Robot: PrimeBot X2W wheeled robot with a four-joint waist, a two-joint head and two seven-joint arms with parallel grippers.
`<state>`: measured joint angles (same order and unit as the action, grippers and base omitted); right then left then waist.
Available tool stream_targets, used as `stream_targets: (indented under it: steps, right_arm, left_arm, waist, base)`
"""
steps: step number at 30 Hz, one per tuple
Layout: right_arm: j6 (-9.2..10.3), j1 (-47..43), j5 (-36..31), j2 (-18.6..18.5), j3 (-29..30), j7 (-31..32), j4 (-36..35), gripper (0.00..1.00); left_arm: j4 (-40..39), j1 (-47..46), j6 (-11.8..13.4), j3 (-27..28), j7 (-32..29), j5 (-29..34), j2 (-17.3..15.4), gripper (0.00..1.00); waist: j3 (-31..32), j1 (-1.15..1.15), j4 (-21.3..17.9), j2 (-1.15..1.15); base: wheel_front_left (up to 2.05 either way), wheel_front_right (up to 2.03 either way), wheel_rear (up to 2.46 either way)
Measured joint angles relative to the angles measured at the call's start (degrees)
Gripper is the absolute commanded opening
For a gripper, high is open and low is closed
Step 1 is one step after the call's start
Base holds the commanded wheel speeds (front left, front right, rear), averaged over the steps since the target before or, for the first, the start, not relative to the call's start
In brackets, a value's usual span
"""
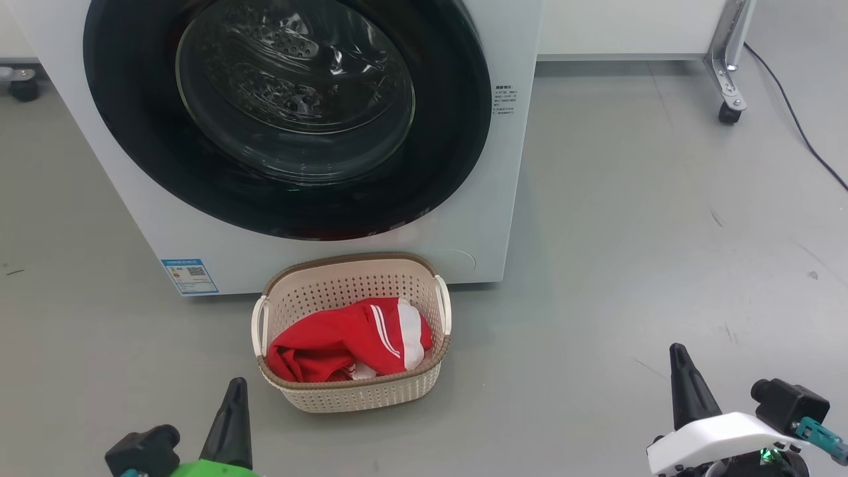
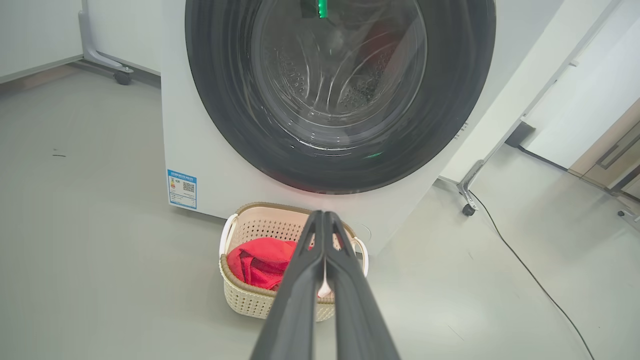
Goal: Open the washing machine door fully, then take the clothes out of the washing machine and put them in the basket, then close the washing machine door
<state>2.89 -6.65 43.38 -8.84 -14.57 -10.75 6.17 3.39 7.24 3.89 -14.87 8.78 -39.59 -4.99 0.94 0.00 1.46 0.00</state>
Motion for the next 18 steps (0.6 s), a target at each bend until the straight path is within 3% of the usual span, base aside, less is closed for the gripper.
stream_targets:
  steps: [18]
  right_arm:
    - [-1.78, 1.6, 10.6, 0.4, 3.5, 2.9, 1.3, 0.0]
  left_arm:
    - [1.7, -1.3, -1.8, 2.8, -2.3, -11.7, -0.1, 0.0]
  waist:
    - [-0.3, 0.0, -0.3, 0.0]
  base:
    - [0.0, 0.0, 0.0]
